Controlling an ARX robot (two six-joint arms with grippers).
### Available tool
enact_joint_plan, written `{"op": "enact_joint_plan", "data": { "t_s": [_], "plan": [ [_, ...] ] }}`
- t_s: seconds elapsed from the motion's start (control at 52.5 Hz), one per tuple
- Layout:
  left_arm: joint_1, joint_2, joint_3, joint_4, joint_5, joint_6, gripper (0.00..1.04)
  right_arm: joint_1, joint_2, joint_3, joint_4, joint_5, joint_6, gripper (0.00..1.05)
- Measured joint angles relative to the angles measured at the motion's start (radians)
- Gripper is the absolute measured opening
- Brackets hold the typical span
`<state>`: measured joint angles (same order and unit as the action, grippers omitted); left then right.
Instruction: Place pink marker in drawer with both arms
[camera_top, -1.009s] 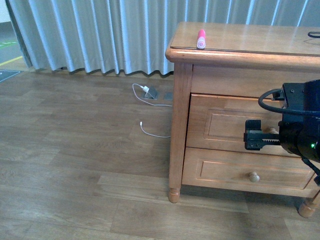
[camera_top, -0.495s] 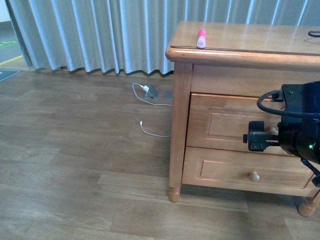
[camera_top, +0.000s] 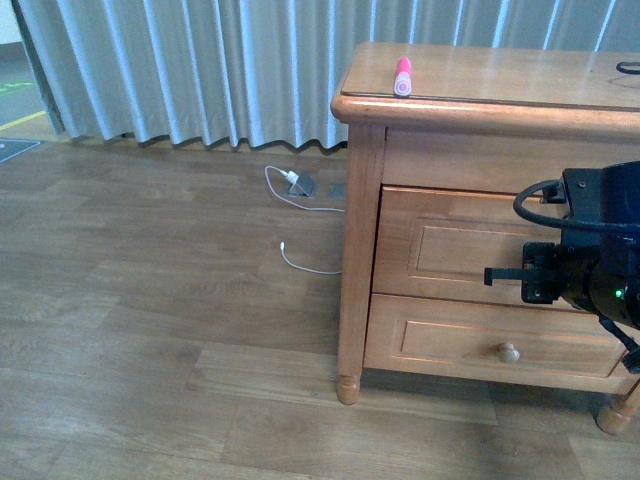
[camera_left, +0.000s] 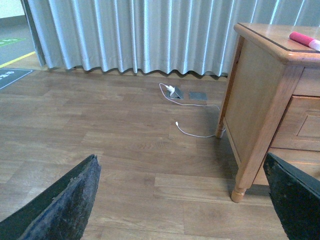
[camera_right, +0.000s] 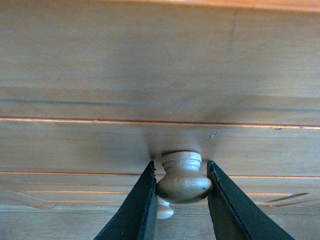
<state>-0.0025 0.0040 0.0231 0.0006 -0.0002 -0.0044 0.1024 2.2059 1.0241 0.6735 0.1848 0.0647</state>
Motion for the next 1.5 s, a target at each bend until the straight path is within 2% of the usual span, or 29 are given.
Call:
{"op": "enact_joint_plan", "data": {
  "t_s": [0.267,0.628,0.838,1.047,1.085,1.333,1.409,1.504],
  "plan": [
    [0.000,0.000,0.000,0.000,0.000,0.000,0.99,0.014,-0.096,-0.141,-0.009,-0.025,0.071,0.23],
    [0.000,0.000,0.000,0.000,0.000,0.000,0.99,0.033,-0.356,-0.542,0.071,-0.112,0.140,0.23],
    [0.000,0.000,0.000,0.000,0.000,0.000,0.99,0.039,-0.546,-0.694,-0.008,-0.168,0.182,0.56],
    [0.000,0.000,0.000,0.000,0.000,0.000,0.99,0.014,-1.033,-0.799,-0.309,-0.217,0.194,0.95],
    [0.000,0.000,0.000,0.000,0.000,0.000,0.99,0.009,-1.110,-0.804,-0.363,-0.222,0.194,0.98],
    [0.000,0.000,0.000,0.000,0.000,0.000,0.99,-0.068,-1.671,-0.795,-0.796,-0.294,0.175,0.96],
    [0.000,0.000,0.000,0.000,0.000,0.000,0.99,-0.111,-1.802,-0.790,-0.895,-0.330,0.167,0.96],
    [0.000,0.000,0.000,0.000,0.000,0.000,0.99,-0.183,-1.905,-0.790,-0.951,-0.403,0.167,0.96]
  ]
}}
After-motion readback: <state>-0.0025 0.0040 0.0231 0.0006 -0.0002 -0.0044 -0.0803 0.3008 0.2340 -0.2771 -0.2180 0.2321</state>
